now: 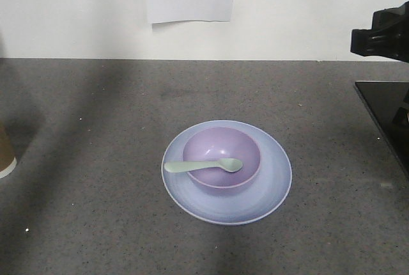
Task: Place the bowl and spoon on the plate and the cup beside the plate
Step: 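Move the left gripper over the brown paper cup and grasp its rim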
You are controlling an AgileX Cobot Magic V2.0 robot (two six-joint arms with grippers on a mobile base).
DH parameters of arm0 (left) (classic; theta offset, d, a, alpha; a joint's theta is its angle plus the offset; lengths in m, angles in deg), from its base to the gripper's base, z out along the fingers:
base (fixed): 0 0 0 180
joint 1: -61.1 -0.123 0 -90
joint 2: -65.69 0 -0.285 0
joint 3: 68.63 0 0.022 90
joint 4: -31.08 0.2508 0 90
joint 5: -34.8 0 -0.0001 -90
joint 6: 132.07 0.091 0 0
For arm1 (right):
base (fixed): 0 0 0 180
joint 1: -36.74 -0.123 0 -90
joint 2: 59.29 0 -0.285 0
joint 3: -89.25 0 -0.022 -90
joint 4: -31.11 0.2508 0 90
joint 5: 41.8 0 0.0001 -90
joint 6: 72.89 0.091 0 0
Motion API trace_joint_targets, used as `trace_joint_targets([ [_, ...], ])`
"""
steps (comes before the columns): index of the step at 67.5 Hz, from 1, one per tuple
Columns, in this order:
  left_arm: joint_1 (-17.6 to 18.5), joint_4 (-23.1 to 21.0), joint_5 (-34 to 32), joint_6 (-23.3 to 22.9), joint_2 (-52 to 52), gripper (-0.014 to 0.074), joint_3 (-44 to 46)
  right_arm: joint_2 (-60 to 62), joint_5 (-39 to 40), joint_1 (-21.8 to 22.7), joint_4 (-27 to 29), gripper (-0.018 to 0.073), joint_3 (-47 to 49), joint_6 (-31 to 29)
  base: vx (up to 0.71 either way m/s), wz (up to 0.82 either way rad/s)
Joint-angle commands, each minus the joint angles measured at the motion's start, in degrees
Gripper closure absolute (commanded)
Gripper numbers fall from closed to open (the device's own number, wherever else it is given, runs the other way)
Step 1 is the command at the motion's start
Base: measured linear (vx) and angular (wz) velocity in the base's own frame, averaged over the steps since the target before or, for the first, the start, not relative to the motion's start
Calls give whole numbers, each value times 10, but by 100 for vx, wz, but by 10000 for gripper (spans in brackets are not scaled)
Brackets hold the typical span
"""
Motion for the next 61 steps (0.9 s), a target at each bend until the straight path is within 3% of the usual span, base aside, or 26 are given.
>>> trace_joint_targets([
  [1,-51,-6,-8,-18,19,331,15,8,45,2,-19,571,17,7,0,0],
  [9,-108,-41,42,0,3,329,14,8,40,2,-19,570,17,10,0,0],
  [20,-158,-99,73,50,-28,284,11,8,35,2,-19,570,17,10,0,0],
  [25,-171,-119,68,55,-37,239,-6,8,30,2,-19,570,17,10,0,0],
  [42,-204,-125,73,57,-53,36,-112,8,-3,2,-23,570,17,10,0,0],
  [61,-247,-191,90,73,-53,17,-141,8,-4,2,-23,570,17,10,0,0],
])
